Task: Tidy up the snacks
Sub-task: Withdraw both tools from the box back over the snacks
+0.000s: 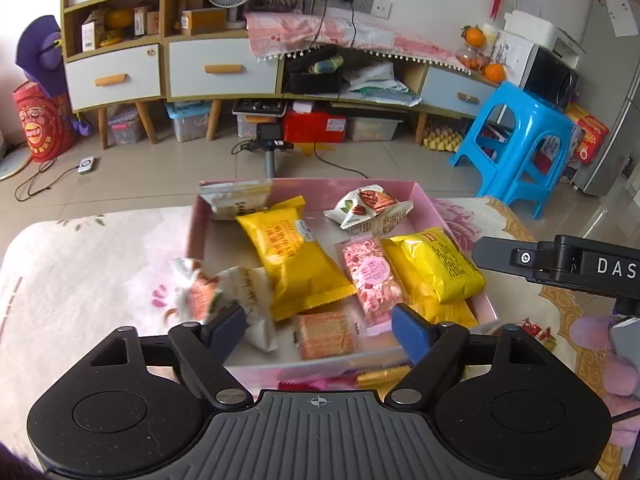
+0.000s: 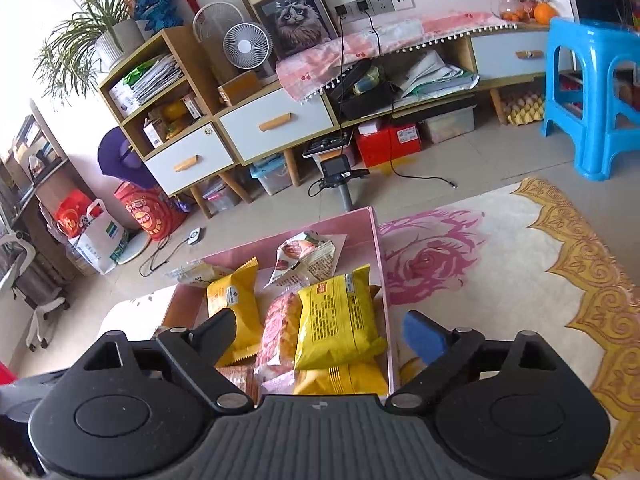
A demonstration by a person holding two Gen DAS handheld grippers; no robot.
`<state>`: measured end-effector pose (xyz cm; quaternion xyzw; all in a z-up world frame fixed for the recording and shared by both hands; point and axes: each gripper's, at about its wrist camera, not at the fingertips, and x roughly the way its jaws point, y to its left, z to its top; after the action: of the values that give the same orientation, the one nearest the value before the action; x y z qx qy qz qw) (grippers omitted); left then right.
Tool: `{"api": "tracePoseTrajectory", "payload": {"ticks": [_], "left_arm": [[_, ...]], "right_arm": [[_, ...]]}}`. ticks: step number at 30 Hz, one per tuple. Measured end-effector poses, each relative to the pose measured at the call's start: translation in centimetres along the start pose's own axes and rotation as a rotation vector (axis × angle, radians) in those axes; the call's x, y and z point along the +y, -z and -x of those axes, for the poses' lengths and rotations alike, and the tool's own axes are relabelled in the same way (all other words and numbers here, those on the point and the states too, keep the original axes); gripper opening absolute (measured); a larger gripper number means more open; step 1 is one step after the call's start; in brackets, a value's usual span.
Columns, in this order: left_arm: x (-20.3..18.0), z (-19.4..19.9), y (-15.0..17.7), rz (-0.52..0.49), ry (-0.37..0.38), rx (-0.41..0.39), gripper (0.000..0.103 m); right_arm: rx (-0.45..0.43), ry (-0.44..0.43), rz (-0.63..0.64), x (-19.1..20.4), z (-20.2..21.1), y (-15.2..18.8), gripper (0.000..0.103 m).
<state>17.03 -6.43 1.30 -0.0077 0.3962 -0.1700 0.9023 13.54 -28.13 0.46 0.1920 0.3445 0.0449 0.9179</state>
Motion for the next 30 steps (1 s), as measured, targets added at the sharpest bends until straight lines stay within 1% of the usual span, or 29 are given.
{"api": "tracePoseTrajectory", "payload": {"ticks": [2, 6, 12, 21, 22, 23, 25, 30], "left_arm": [[0.6, 1.0, 0.3, 0.0, 0.003, -0.005, 0.087], [2.1, 2.9, 0.9, -0.007, 0.001, -0.012, 0.092], [4.6, 5.3, 2.2, -0.006, -0.034, -0.024, 0.093], [8.7, 7.6, 4.8, -0.001, -0.084, -0.038, 0.094], [9.1, 7.7, 5.1, -0.001, -0.088, -0.041, 0.095], [9.6, 7.7, 5.5, -0.004, -0.095, -0.047, 0.1], [10.4, 7.5, 6.2, -0.028, -0.106, -0.063, 0.101], [12.0, 5.7, 7.3, -0.136, -0.132, -0.069, 0.101]], "right_arm": [[0.002, 0.01, 0.005, 0.3, 0.5, 0.1, 0.085], [0.004, 0.039, 0.025, 1.1, 1.6, 0.6, 0.09], [0.018, 0.071, 0.067, 2.4, 3.0, 1.8, 0.094], [0.04, 0.087, 0.096, 3.7, 4.4, 3.8, 0.094], [0.041, 0.089, 0.099, 3.8, 4.5, 4.1, 0.094], [0.041, 0.091, 0.101, 3.8, 4.5, 4.4, 0.094], [0.04, 0.093, 0.104, 3.8, 4.5, 5.1, 0.095], [0.032, 0.109, 0.147, 3.8, 3.8, 7.3, 0.096]]}}
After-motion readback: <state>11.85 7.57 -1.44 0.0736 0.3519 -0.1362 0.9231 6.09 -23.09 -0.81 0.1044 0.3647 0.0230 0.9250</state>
